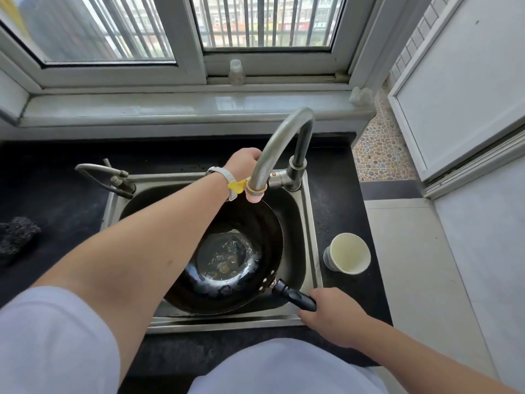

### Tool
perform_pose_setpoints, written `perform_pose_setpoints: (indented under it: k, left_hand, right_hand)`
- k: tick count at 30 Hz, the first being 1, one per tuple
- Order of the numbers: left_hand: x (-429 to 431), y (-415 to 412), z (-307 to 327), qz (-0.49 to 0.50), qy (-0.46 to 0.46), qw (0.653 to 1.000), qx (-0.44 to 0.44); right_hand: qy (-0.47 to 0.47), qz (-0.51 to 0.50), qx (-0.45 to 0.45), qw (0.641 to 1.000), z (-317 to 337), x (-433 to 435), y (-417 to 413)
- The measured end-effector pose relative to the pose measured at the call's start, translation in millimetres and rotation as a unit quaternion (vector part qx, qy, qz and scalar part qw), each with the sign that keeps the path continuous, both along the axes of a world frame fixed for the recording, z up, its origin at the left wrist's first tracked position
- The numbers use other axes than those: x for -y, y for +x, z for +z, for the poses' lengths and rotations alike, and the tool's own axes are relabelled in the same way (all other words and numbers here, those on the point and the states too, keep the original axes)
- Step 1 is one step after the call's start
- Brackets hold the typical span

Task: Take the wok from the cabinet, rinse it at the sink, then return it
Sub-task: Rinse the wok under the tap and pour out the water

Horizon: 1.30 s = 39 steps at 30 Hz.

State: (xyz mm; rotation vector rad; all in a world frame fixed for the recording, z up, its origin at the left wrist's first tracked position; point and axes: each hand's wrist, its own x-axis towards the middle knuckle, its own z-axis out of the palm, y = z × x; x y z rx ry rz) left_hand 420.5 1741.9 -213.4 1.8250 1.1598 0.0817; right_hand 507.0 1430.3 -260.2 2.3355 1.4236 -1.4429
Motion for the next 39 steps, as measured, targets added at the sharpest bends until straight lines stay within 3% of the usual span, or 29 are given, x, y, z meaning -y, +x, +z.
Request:
perform_pose_setpoints:
  k: [6, 16, 28, 30, 34, 39]
  left_hand:
    - [-5.6, 10.1, 1.1, 0.024, 0.084, 0.994, -0.059]
    - [-15.5, 0.6, -22.8, 0.043, 0.121, 0.984, -0.122]
    - [1.3, -28.9, -29.1, 0.089, 0.037, 0.995, -0.023]
    - [14.8, -47.7, -27.5, 0.119, 0.066, 0.991, -0.015]
    - [47.0, -92.7, -23.4, 0.214, -0.015, 0.976, 0.035]
    - [117.7, -145.0, -18.6, 0.209, -0.003, 0.978, 0.018]
  right_hand:
    - [-0.008, 0.004, 0.008, 1.0, 4.0, 2.7, 0.6]
    - [-0.006, -0.005, 0.01, 1.0, 6.2, 6.3, 3.2]
    - [0.006, -0.011, 0.019, 1.0, 8.5, 9.7, 3.4]
    - [0.006, -0.012, 0.017, 1.0, 8.8, 10.6, 3.4]
    - [0.012, -0.014, 0.013, 1.0, 7.3, 11.6, 1.9]
    - [0.018, -0.013, 0.004, 1.0, 6.0, 12.0, -1.7]
